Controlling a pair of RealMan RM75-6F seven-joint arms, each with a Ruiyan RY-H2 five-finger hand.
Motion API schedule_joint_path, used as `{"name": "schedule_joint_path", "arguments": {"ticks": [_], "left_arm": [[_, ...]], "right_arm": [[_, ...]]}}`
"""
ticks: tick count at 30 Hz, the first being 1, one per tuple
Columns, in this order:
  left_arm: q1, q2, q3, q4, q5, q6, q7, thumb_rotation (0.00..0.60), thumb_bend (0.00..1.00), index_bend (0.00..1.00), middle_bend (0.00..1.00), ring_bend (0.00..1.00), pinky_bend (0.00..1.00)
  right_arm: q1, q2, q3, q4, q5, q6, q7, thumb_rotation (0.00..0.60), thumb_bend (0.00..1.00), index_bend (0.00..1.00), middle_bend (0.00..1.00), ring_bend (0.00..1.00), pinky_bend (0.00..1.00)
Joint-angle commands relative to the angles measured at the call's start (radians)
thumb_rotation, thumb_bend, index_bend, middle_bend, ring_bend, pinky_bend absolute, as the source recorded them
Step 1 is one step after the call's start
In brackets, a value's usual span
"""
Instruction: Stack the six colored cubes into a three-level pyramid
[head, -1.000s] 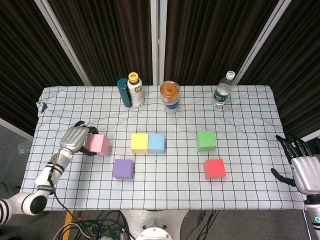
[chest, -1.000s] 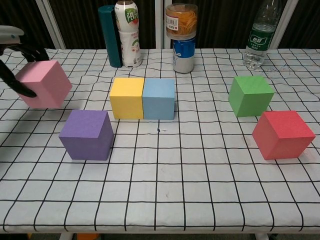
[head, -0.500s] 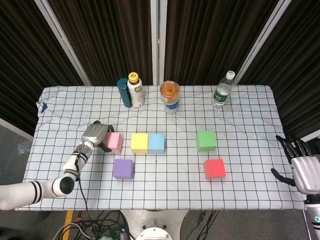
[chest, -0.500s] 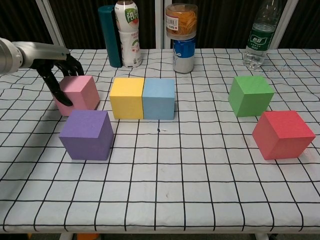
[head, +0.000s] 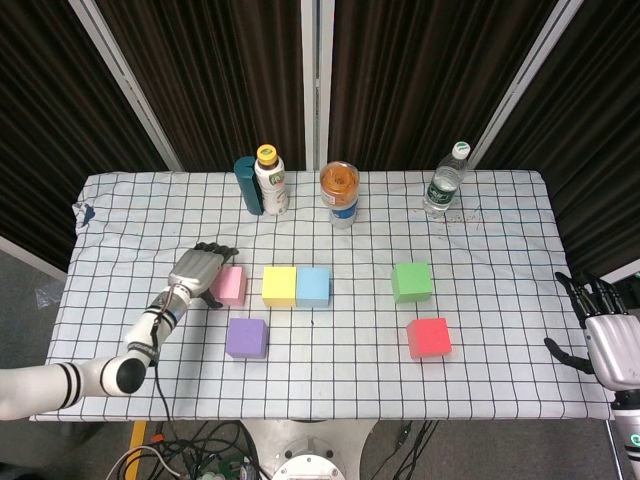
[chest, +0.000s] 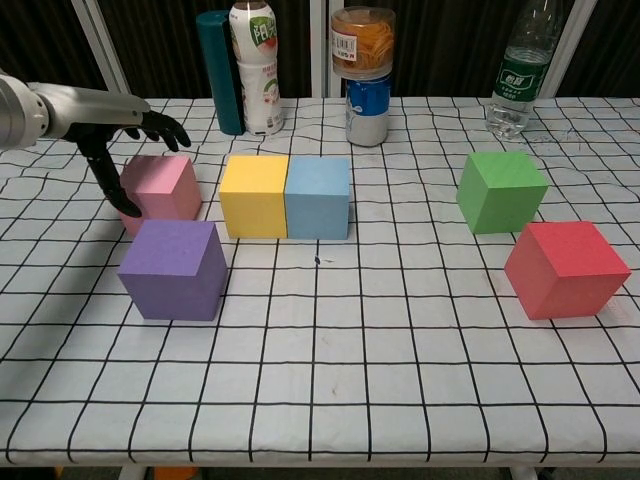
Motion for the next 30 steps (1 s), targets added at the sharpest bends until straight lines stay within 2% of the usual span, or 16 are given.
{"name": "schedule_joint_path", "arguments": {"ticks": [1,10,18,30], "left_arm": [[0.006,0.016,0.024,0.013,0.048,-0.024,-0.012,0.6,0.01,0.17,0.13,0.08,0.1],[0.007,-0.004,0.013,0.054,0.099,-0.037,-0.068,0.6,0.01,0.26,0.23,0.09,0.1],[0.003,-0.039,-0.014,0.091,0.122,-0.028,-0.111,0.6,0.01,0.42,0.45,0.28,0.11],[-0.028,-0.026,-0.029,0.045,0.062,-0.03,-0.099,0.6,0.01,0.42,0.45,0.28,0.11]], "right_arm": [[0.0,-0.001,0.001,-0.001,0.001,0.001,-0.002,0.6,0.15,0.0,0.16,0.0,0.11],[-0.006,-0.004,0.0,-0.007,0.006,0.004,-0.011,0.6,0.15,0.0,0.16,0.0,0.11],[-0.01,-0.006,0.002,-0.006,0.01,0.01,-0.011,0.6,0.15,0.0,0.16,0.0,0.11],[-0.012,-0.007,0.003,0.008,0.011,0.011,0.004,0.6,0.15,0.0,0.16,0.0,0.11]]}}
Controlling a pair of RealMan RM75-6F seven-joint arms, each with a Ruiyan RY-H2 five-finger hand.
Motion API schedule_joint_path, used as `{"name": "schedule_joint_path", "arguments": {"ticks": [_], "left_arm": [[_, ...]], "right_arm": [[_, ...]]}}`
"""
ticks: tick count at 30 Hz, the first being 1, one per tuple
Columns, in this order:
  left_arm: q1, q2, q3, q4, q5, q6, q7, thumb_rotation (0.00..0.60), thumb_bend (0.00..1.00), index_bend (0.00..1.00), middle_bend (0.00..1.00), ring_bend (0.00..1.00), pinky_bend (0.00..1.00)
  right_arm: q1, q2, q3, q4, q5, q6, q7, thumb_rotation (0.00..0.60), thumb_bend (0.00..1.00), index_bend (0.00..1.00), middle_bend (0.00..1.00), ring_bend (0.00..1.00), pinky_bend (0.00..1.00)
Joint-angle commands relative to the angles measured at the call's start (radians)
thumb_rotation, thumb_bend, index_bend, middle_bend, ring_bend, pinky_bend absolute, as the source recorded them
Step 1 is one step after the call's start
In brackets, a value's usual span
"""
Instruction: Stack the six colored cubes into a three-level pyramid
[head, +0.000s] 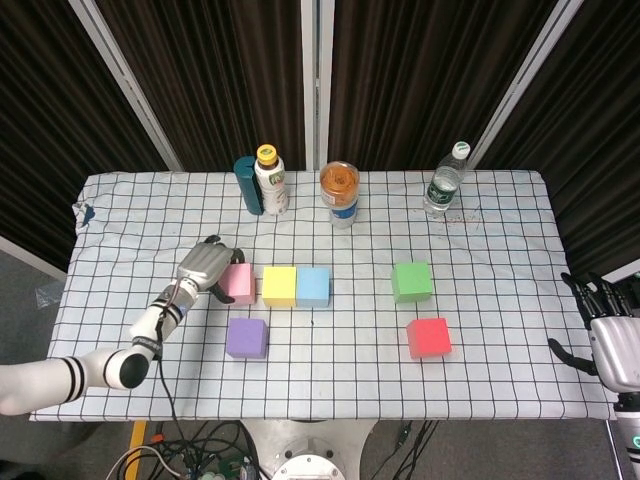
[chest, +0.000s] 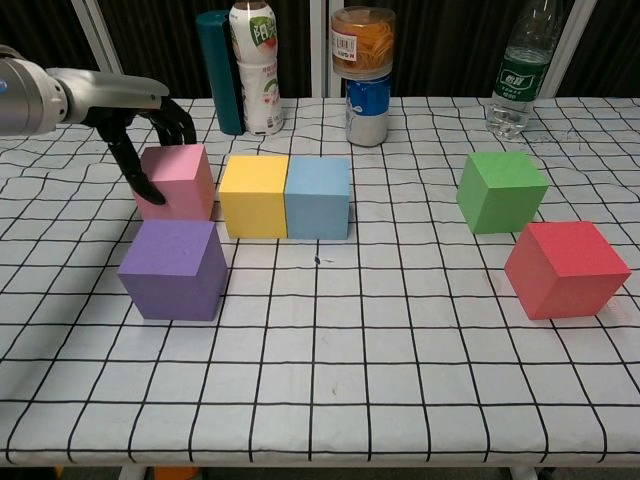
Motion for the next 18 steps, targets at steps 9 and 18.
{"name": "schedule_joint_path", "arguments": {"ticks": [9,18], "left_arm": [[-0.024,-0.036,0.006,0.022,-0.023,0.005,0.013,0.6,0.01,0.41,0.44,0.28,0.11],[-0.035,-0.055,0.006,0.042,-0.025,-0.005,0.006,0.6,0.01,0.41,0.44,0.28,0.11]], "right_arm": [[-0.004,0.005,0.0,-0.003,0.004,0.001,-0.001,0.6,0.15,0.0,0.16,0.0,0.11],[-0.009,0.005,0.0,-0.001,0.01,0.003,0.002,0.6,0.15,0.0,0.16,0.0,0.11]]}}
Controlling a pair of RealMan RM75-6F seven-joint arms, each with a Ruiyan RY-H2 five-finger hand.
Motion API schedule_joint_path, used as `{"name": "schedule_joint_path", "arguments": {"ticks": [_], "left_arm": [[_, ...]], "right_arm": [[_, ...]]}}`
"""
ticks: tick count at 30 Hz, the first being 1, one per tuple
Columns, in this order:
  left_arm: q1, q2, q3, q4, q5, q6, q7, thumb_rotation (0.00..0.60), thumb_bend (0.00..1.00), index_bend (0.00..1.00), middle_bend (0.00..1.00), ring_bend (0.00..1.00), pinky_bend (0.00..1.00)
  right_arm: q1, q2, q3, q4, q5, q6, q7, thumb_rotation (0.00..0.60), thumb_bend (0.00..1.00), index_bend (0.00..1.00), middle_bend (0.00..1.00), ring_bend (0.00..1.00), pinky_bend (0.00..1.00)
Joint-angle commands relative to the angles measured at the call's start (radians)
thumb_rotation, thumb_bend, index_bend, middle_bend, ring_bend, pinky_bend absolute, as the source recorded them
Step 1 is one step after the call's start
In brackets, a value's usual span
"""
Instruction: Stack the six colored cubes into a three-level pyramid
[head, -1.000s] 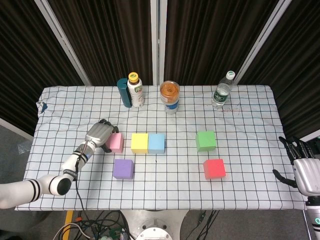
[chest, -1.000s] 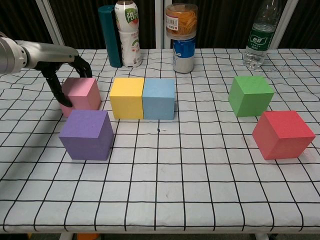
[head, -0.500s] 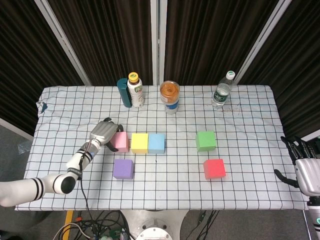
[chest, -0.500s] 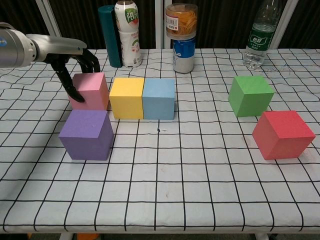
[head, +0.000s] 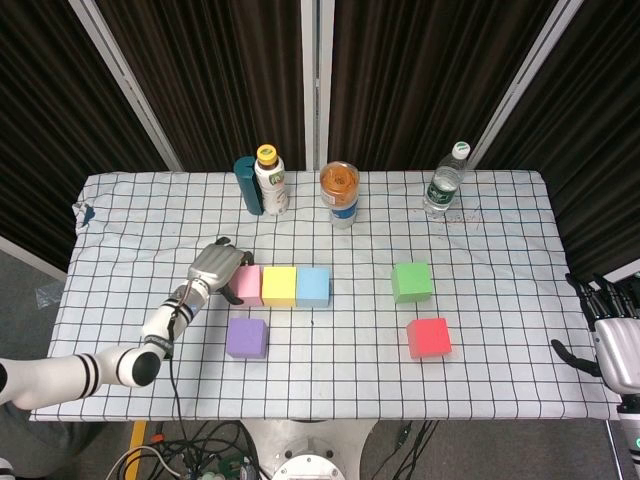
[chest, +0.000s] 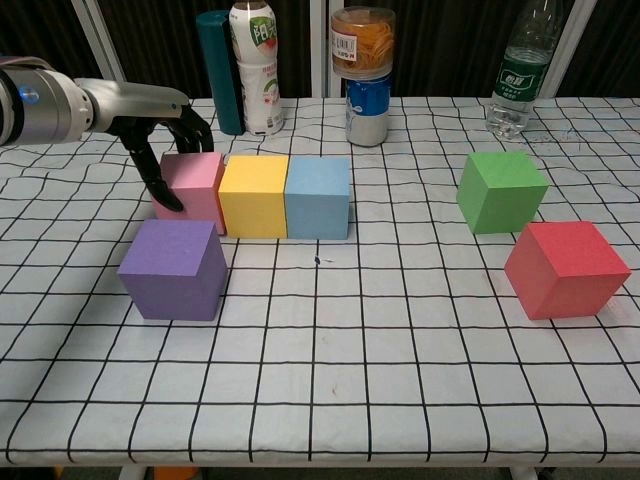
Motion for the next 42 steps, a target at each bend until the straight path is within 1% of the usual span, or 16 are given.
{"name": "schedule_joint_path", "arguments": {"ticks": [1,18,42], "left_arm": [[-0.004,-0.006,0.0,0.009,-0.001,-0.001,0.0,0.6,0.01,0.41,0.44,0.28,0.11],[-0.01,-0.021,0.014,0.015,0.017,0.007,0.009,0.6,0.01,0.41,0.44,0.28,0.11],[-0.027,-0.039,0.008,0.047,0.01,0.0,0.013,0.6,0.01,0.41,0.44,0.28,0.11]], "right_arm": [[-0.001,0.0,0.0,0.001,0.001,0.0,-0.001,0.6,0.15,0.0,0.16,0.0,0.11],[-0.001,0.002,0.0,-0.003,0.004,-0.006,-0.007,0.6,0.15,0.0,0.16,0.0,0.11],[-0.002,0.001,0.004,0.001,0.013,-0.013,-0.004,0.6,0.15,0.0,0.16,0.0,0.11]]}}
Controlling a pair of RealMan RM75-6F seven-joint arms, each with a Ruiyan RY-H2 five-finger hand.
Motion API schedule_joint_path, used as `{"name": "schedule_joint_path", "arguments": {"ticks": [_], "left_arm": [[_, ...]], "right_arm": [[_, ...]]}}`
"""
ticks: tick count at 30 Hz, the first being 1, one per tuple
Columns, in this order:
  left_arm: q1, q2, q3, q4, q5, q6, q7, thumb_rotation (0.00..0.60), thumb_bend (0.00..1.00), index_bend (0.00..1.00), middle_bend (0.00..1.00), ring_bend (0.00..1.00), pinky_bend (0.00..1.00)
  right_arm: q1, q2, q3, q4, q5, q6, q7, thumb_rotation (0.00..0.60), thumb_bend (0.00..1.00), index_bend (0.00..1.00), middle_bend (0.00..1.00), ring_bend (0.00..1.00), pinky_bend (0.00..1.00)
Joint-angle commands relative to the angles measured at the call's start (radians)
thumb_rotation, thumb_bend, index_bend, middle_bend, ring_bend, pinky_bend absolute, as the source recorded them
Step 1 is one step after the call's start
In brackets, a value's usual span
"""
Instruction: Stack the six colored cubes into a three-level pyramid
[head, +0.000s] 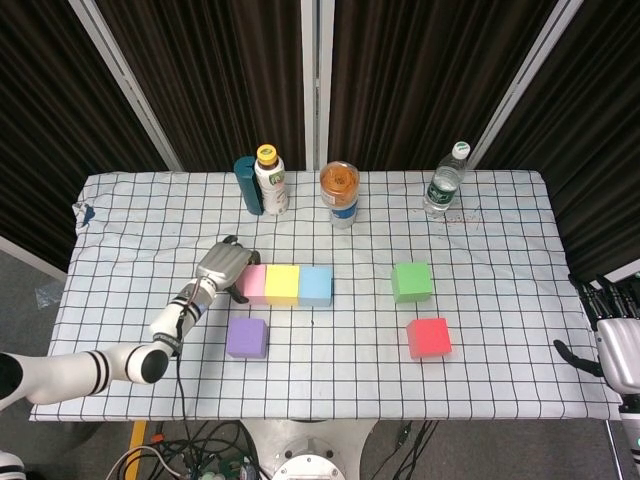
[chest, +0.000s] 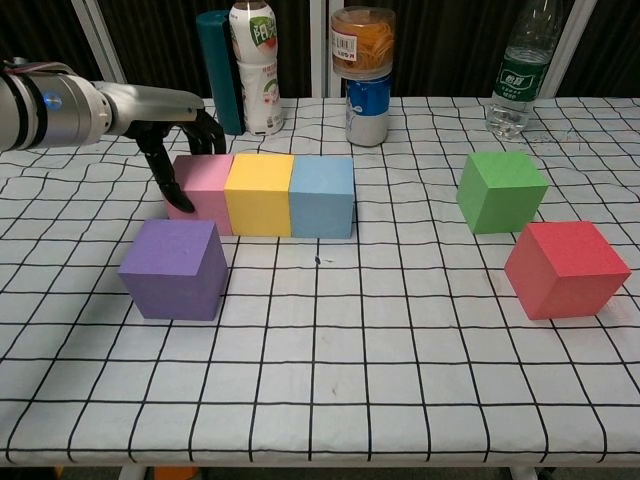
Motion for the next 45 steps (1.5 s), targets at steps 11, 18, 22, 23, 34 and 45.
{"name": "schedule_joint_path", "arguments": {"ticks": [11,18,22,23,34,45], "left_arm": [[-0.007,-0.005,0.0,0.001,0.001,-0.01,-0.001,0.6,0.01,0.41,0.43,0.28,0.11],[-0.015,-0.001,0.004,-0.002,-0.018,-0.016,0.005,0.6,0.01,0.35,0.41,0.28,0.11],[-0.019,0.002,0.008,-0.009,-0.03,-0.02,0.009,0.6,0.01,0.3,0.38,0.28,0.11],[-0.019,0.002,0.009,-0.009,-0.03,-0.019,0.009,0.6,0.01,0.28,0.37,0.28,0.11],[-0.016,0.025,0.014,-0.042,-0.031,-0.017,-0.002,0.6,0.01,0.17,0.25,0.22,0.11],[0.08,0.177,0.009,-0.217,0.098,0.098,-0.081,0.6,0.01,0.16,0.23,0.2,0.1]], "right_arm": [[-0.002,0.0,0.001,-0.003,0.001,0.002,-0.002,0.6,0.15,0.0,0.16,0.0,0.11],[-0.003,0.0,0.001,0.001,0.003,0.0,0.003,0.6,0.15,0.0,0.17,0.0,0.11],[-0.002,-0.001,0.001,0.003,0.001,0.0,0.004,0.6,0.16,0.0,0.17,0.0,0.11],[-0.001,-0.001,0.001,0.003,0.001,0.0,0.004,0.6,0.16,0.0,0.17,0.0,0.11],[-0.002,-0.001,0.003,0.001,0.001,0.003,0.004,0.6,0.16,0.0,0.17,0.0,0.12],[0.006,0.0,0.009,-0.009,-0.007,0.003,-0.002,0.6,0.16,0.0,0.17,0.0,0.12]]}}
